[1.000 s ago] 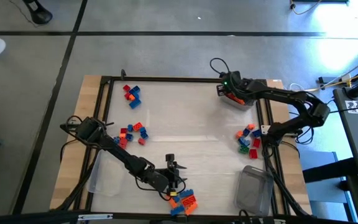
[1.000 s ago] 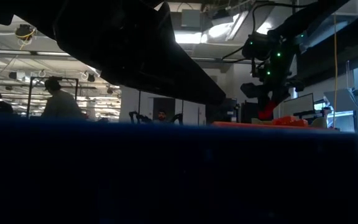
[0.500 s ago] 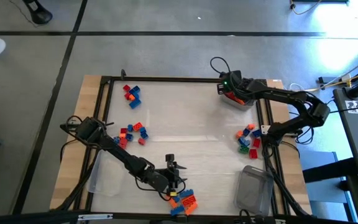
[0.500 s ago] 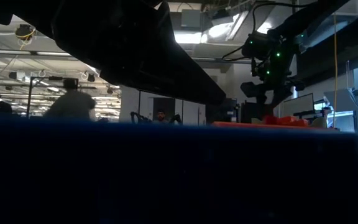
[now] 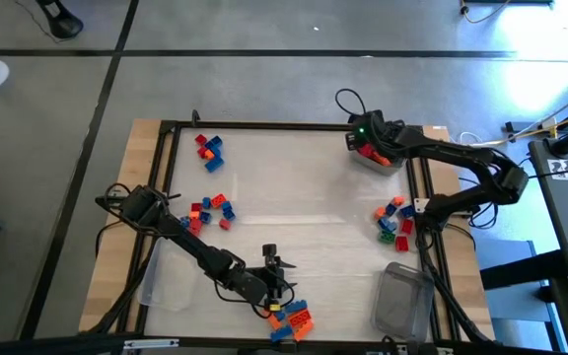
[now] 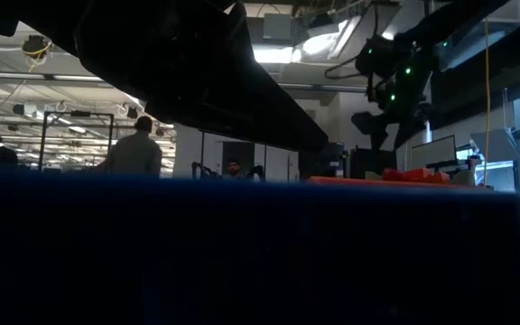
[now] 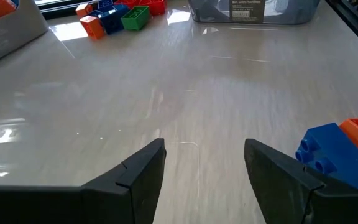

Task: Sort blocks by size
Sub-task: Put the blue game piece into the gray bin

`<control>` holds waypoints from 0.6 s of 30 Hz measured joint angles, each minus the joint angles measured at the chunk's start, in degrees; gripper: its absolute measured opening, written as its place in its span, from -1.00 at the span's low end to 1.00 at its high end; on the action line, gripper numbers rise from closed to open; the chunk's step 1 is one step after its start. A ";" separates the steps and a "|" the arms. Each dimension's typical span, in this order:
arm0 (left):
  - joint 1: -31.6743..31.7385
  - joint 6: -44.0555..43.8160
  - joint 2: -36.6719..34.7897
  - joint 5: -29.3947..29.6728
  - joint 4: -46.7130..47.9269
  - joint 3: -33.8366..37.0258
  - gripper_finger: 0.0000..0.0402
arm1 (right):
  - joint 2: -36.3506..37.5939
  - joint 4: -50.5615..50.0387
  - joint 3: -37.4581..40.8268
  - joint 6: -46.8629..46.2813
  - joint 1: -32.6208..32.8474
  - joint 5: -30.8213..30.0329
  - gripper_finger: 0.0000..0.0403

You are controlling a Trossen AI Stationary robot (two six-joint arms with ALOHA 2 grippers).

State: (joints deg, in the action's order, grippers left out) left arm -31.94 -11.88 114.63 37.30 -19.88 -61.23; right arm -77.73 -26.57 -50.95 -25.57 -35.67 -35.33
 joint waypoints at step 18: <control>-0.33 0.26 0.00 -0.02 -0.70 0.02 0.03 | 15.01 -2.16 -0.07 6.36 33.69 10.56 0.32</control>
State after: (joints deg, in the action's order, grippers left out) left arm -32.27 -11.62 114.63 37.28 -20.58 -61.21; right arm -62.71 -28.73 -51.03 -19.21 -1.98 -24.77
